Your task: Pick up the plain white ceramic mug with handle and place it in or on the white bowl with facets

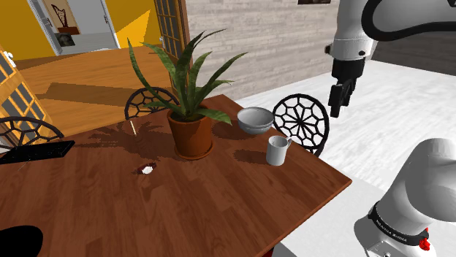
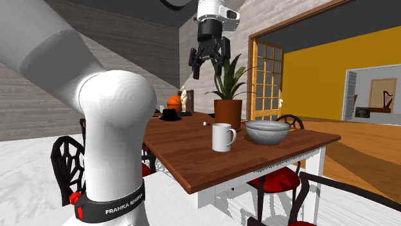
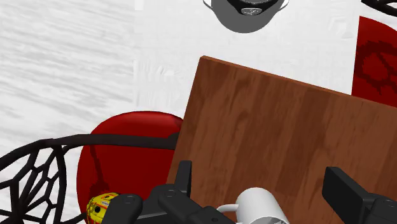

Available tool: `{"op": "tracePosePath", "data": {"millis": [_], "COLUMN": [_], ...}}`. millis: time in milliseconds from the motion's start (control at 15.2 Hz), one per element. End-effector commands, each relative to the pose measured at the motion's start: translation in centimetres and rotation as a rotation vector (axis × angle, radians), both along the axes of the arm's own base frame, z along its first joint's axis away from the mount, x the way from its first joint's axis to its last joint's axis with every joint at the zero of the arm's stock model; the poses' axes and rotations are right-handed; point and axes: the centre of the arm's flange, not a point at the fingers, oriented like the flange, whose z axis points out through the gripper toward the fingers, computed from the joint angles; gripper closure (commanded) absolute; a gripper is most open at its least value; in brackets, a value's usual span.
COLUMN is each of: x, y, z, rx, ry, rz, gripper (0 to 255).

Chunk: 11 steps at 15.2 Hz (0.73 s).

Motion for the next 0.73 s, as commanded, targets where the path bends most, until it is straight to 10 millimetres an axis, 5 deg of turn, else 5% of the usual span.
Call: {"op": "tracePosePath", "data": {"millis": [0, 660], "x": [0.0, 8.6], "y": [0.0, 5.0], "z": [0.0, -8.9], "rx": [0.000, 0.002], "ry": [0.000, 0.014], "rz": [0.000, 0.012], "gripper": [0, 0]}}
